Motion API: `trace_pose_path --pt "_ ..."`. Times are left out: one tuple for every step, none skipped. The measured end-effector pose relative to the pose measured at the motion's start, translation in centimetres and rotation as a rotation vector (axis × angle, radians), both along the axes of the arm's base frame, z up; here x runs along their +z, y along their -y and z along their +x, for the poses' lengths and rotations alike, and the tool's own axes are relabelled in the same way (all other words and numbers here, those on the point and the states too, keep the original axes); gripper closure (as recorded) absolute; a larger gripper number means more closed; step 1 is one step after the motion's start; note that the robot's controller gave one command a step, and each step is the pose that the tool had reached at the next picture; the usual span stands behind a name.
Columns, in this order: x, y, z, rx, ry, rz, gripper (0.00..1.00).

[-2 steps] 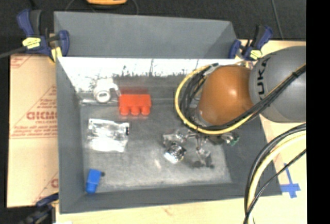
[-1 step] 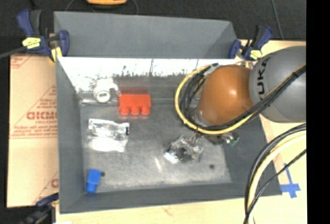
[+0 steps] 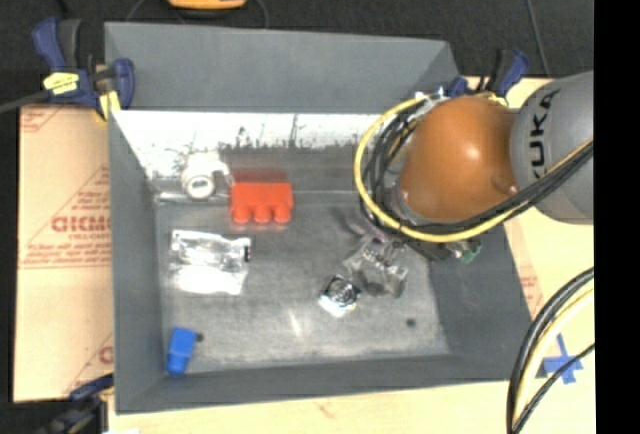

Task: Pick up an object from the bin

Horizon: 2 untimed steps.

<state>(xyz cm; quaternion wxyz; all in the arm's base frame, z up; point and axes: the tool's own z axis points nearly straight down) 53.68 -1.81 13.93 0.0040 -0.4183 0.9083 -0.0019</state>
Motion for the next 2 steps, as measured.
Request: trace_pose_path --pt "-0.3 0.0 -0.1 0.000 -0.006 0.001 0.00" --pt "-7.2 -0.3 2.7 0.091 -0.008 0.001 0.00"
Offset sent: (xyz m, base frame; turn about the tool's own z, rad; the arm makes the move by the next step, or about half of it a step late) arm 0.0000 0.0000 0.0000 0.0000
